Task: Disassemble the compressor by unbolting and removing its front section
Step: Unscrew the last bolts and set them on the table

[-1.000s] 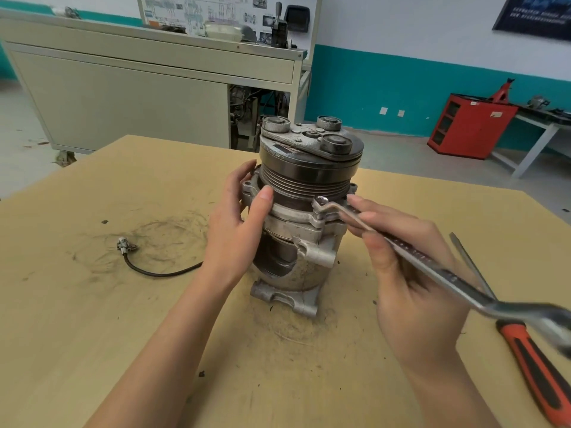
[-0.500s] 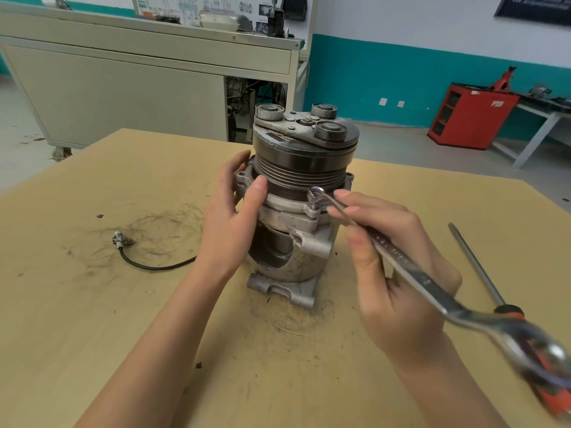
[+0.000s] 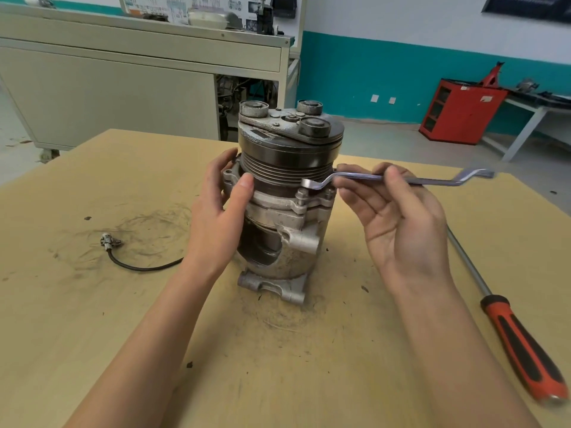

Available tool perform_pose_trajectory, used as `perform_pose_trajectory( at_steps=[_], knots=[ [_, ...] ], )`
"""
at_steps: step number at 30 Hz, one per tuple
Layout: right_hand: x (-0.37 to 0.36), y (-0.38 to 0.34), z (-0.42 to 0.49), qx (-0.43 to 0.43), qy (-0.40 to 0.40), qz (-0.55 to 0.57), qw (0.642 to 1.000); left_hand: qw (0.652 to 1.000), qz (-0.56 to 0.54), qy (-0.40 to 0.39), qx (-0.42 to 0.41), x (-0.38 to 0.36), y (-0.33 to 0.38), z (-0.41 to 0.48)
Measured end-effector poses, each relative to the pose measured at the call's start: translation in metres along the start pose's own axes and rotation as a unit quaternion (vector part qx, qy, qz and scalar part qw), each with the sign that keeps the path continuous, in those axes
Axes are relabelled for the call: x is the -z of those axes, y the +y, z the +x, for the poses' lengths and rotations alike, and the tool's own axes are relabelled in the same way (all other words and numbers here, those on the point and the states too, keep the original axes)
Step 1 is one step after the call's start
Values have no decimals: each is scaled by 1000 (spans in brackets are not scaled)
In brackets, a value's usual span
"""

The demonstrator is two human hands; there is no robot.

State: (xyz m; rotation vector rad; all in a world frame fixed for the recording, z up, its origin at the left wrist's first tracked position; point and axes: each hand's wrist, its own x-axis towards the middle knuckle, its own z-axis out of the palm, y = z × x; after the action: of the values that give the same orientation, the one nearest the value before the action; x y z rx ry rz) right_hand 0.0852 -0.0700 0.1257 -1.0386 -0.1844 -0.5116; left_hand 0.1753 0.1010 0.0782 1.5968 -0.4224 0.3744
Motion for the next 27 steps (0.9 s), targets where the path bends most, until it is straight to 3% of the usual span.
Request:
perform_pose_trajectory(
  at_steps=[2,6,10,16,19,23,25,27],
  knots=[
    [-1,-1,-8,119,4,-107,987,1000,2,-1,2,0,0,0],
    [-11,1,-24,296,-51,-296,907,1000,3,4,7,0,0,-1],
    [-15,6,-34,329,-89,-394,853,1000,5,3,4,0,0,-1],
    [-18,8,-41,354,-71,-426,830,1000,10,3,-5,0,0,-1],
    [-15,11,-37,328,-93,-361,868,1000,7,-2,-5,0,0,-1],
    [-7,7,-11,104,-40,-122,986,1000,3,-1,-11,0,2,0],
    [-3,3,1,-4,-25,-40,999,1000,3,2,-14,0,1,0],
    [0,1,4,-31,-27,-11,999,1000,5,3,-13,0,1,-1]
  ],
)
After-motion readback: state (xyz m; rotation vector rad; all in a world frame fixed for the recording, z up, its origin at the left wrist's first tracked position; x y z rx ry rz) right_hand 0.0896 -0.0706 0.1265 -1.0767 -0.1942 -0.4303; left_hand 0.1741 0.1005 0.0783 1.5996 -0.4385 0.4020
